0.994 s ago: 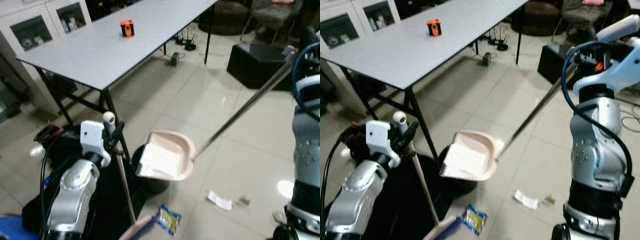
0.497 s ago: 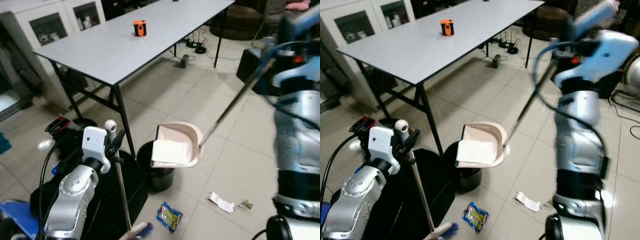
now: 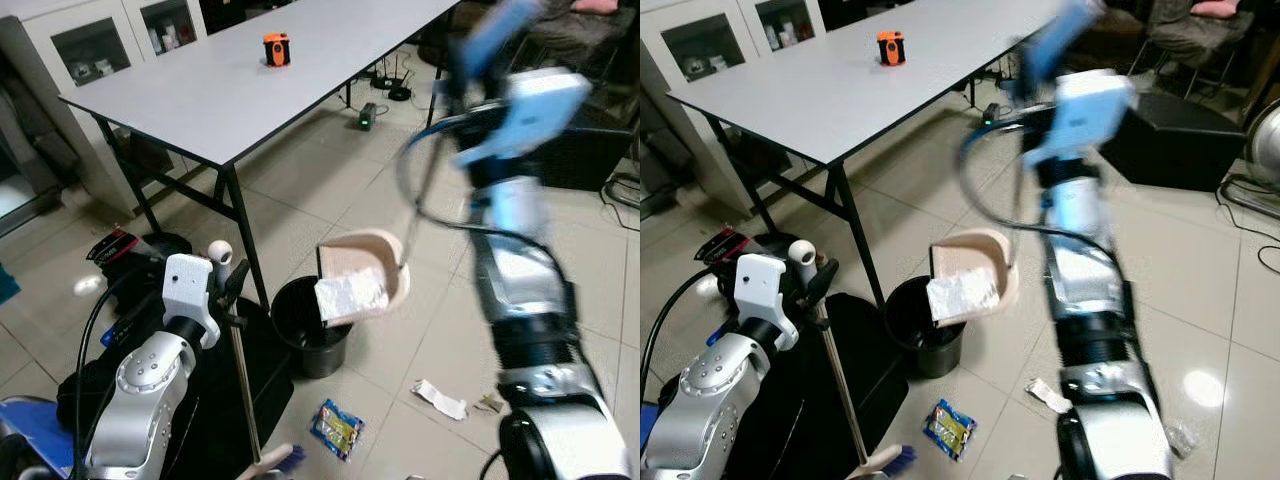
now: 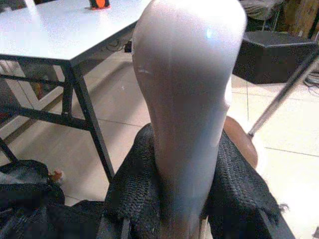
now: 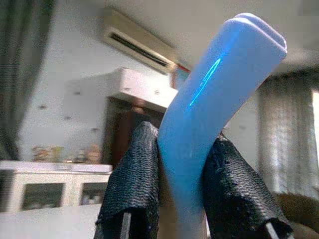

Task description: Sweep floor

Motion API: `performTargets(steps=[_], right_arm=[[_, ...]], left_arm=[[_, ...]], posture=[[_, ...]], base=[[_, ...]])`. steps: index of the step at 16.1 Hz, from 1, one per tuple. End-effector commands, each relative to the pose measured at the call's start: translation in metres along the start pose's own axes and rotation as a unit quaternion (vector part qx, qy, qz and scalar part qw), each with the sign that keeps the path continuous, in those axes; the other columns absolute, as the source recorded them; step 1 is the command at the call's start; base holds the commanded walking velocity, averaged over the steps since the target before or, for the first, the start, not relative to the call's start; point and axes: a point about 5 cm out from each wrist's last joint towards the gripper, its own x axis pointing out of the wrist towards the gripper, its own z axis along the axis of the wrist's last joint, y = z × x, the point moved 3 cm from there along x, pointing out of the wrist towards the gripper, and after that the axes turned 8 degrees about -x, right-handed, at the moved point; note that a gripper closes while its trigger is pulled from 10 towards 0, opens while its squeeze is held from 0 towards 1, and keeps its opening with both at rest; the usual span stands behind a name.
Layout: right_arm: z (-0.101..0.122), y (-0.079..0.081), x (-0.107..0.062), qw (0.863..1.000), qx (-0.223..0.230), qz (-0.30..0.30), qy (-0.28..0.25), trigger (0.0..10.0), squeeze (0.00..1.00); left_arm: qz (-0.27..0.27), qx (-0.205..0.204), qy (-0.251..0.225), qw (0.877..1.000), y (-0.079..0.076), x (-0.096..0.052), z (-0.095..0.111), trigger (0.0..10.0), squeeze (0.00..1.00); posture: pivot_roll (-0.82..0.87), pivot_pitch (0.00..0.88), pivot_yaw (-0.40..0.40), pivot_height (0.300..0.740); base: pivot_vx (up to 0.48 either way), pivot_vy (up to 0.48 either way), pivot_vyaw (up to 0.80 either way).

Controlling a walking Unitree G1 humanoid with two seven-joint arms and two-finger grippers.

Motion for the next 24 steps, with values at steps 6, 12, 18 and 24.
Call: performTargets(steps=[6, 12, 18, 24], right_arm=[[0.015, 0.062, -0.016, 0.991, -0.031, 0.098, -0.09, 10.0, 0.0], [0.019, 0.087, -0.029, 0.979, -0.06, 0.146, -0.127, 10.0, 0.0], [0.021, 0.103, -0.039, 0.959, -0.114, 0.202, -0.161, 10.0, 0.0], [0.006, -0.013, -0.023, 0.984, -0.177, -0.03, 0.002, 10.0, 0.0]], left_arm=[[0.006, 0.019, -0.016, 1.0, 0.003, 0.0, 0.011, 10.0, 0.0], [0.002, 0.02, -0.021, 1.0, 0.001, 0.002, 0.013, 10.0, 0.0], [0.002, 0.022, -0.023, 0.999, 0.001, 0.001, 0.014, 10.0, 0.0], [-0.003, 0.022, -0.033, 0.999, -0.002, 0.005, 0.017, 10.0, 0.0]], posture=[[0.1, 0.019, 0.075, 0.74], [0.09, 0.012, 0.079, 0.74], [0.09, 0.015, 0.075, 0.74], [0.07, 0.018, 0.072, 0.74]], base=[[0.0, 0.0, 0.0], [0.0, 0.0, 0.0], [0.0, 0.0, 0.0], [0.0, 0.0, 0.0]])
